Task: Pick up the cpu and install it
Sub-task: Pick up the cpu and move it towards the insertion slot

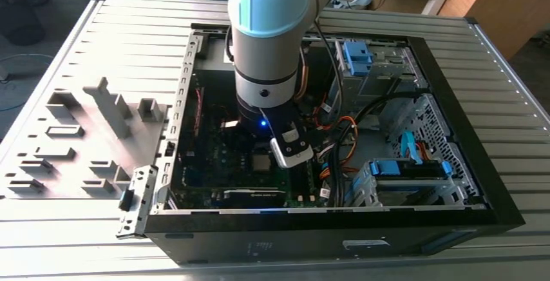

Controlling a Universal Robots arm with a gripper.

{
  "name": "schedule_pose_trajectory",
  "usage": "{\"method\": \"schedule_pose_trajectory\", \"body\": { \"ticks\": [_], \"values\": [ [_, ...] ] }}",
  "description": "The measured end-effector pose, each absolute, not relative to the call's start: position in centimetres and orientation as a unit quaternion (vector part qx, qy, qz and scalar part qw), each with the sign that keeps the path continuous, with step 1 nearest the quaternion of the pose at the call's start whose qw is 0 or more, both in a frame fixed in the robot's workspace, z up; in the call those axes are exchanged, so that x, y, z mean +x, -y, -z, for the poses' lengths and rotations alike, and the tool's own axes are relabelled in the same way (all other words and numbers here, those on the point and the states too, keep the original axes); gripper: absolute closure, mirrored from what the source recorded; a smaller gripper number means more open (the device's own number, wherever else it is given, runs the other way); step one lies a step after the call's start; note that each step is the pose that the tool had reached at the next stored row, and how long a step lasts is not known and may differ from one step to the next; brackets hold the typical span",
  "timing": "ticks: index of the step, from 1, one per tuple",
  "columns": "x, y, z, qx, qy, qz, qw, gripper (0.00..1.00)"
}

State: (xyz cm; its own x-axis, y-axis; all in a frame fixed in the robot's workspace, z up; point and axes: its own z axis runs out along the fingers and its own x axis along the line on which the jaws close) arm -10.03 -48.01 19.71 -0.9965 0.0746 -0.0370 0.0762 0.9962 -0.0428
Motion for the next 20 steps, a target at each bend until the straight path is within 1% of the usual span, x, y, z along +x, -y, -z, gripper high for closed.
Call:
{"method": "schedule_pose_trajectory", "body": {
  "ticks": [20],
  "values": [
    [-10.20, 48.00, -19.30, 0.038, -0.999, 0.022, 0.018, 0.47]
  ]
}}
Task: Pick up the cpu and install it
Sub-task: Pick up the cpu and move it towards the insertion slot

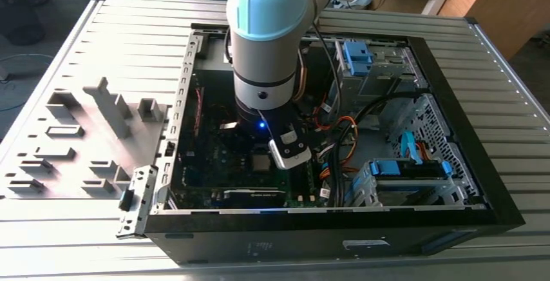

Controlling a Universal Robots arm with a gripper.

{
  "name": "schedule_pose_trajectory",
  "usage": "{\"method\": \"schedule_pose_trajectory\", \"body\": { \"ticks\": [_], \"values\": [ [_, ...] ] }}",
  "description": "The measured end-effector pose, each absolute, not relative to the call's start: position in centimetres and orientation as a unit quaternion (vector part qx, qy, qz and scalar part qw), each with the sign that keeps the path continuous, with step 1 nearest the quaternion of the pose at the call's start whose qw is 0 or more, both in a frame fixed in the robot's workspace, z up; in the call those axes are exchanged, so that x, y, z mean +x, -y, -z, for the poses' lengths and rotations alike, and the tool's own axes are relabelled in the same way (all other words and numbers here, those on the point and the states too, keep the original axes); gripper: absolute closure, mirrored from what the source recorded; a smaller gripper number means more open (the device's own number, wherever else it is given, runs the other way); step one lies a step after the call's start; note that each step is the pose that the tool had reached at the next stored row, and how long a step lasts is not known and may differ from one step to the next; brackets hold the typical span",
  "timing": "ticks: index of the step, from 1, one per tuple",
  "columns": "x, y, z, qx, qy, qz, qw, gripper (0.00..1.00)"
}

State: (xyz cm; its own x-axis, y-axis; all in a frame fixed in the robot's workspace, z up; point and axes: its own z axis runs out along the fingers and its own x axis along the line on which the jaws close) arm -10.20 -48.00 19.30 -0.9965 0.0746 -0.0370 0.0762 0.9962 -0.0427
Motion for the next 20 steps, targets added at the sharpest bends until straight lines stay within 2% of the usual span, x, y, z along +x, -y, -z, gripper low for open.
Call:
{"method": "schedule_pose_trajectory", "body": {
  "ticks": [9, 10, 20],
  "values": [
    [-10.22, 48.01, -19.30, 0.038, -0.999, 0.022, 0.018, 0.49],
    [-10.23, 48.01, -19.30, 0.038, -0.999, 0.022, 0.018, 0.56],
    [-10.23, 48.01, -19.30, 0.020, -0.999, 0.022, 0.018, 0.56]
  ]
}}
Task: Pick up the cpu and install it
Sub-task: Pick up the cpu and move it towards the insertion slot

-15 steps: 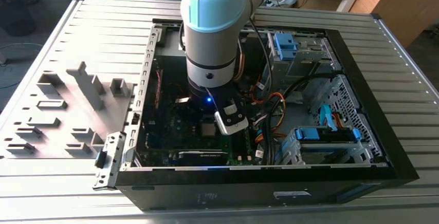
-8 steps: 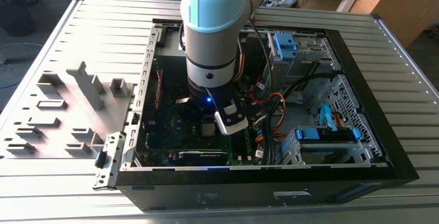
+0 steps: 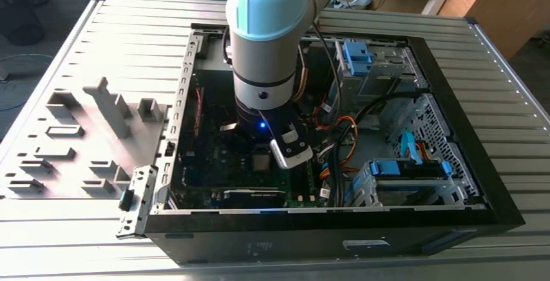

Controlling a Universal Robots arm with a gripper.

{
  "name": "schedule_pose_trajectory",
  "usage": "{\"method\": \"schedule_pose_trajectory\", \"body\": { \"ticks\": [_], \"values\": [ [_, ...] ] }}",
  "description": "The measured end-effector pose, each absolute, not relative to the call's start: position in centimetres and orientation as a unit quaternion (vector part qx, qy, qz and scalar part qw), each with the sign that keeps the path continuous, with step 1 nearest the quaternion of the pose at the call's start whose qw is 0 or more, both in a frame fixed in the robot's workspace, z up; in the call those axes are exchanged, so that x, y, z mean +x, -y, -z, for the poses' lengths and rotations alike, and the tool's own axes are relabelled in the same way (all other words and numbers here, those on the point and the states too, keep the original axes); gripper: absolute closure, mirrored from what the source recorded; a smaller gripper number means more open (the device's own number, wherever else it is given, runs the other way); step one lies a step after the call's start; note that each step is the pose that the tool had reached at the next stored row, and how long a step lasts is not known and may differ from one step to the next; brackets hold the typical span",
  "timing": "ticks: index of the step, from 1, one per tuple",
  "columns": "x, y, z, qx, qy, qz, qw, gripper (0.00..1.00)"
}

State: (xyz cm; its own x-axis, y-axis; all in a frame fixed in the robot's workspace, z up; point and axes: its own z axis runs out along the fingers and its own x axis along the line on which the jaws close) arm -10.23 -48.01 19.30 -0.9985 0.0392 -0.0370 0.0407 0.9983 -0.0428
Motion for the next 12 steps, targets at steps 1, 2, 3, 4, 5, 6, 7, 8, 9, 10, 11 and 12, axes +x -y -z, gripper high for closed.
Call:
{"method": "schedule_pose_trajectory", "body": {
  "ticks": [1, 2, 3, 4, 5, 6, 7, 8, 9, 10, 11, 12],
  "values": [
    [-10.23, 48.01, -19.30, 0.020, -0.999, 0.022, 0.018, 0.56],
    [-10.23, 48.01, -19.30, 0.020, -0.999, 0.022, 0.018, 0.56],
    [-10.23, 48.01, -19.30, 0.020, -0.999, 0.022, 0.018, 0.56],
    [-10.23, 48.01, -19.30, 0.020, -0.999, 0.022, 0.018, 0.56],
    [-10.24, 48.01, -19.27, 0.020, -0.999, 0.022, 0.018, 0.56],
    [-10.24, 48.02, -19.25, 0.020, -0.999, 0.022, 0.018, 0.56],
    [-10.24, 48.01, -19.24, 0.020, -0.999, 0.022, 0.018, 0.56],
    [-10.24, 48.01, -19.24, 0.020, -0.999, 0.022, 0.018, 0.56],
    [-10.23, 48.01, -19.23, 0.020, -0.999, 0.022, 0.018, 0.56],
    [-10.24, 48.01, -19.22, 0.020, -0.999, 0.022, 0.018, 0.56],
    [-10.24, 48.01, -19.22, 0.020, -0.999, 0.022, 0.018, 0.56],
    [-10.23, 48.01, -19.22, 0.020, -0.999, 0.022, 0.018, 0.56]
  ]
}}
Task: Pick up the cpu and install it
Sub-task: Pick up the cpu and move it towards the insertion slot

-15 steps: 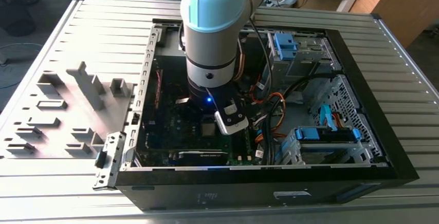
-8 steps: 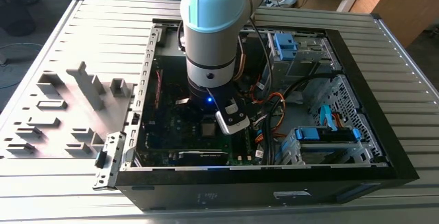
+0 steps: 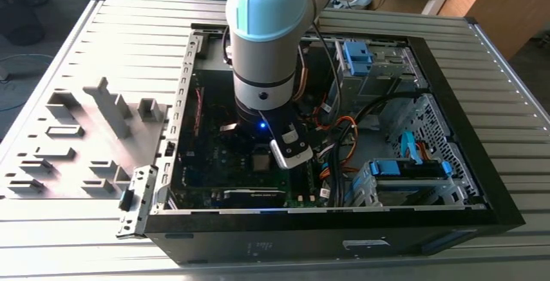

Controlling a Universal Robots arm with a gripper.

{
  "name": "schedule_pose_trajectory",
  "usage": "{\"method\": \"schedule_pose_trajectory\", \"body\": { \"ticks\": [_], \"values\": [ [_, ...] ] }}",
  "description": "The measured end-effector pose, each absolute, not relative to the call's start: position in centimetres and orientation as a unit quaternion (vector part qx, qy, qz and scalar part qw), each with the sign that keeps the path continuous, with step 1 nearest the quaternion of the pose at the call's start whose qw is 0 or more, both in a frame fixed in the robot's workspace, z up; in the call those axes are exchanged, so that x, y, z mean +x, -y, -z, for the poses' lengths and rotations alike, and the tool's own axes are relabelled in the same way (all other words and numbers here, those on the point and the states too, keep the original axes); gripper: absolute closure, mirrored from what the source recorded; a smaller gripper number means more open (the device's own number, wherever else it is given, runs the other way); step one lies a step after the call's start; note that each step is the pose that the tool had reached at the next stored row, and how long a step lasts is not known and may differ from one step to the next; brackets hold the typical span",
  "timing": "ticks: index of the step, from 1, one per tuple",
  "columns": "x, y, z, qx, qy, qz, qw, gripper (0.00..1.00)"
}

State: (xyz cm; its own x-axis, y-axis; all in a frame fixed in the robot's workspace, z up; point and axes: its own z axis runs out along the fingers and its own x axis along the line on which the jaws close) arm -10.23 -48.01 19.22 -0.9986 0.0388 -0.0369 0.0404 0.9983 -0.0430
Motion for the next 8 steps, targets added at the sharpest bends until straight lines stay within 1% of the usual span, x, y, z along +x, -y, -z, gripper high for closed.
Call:
{"method": "schedule_pose_trajectory", "body": {
  "ticks": [7, 8],
  "values": [
    [-10.24, 48.01, -19.22, 0.020, -0.999, 0.022, 0.018, 0.57],
    [-10.24, 48.01, -19.21, 0.020, -0.999, 0.022, 0.018, 0.62]
  ]
}}
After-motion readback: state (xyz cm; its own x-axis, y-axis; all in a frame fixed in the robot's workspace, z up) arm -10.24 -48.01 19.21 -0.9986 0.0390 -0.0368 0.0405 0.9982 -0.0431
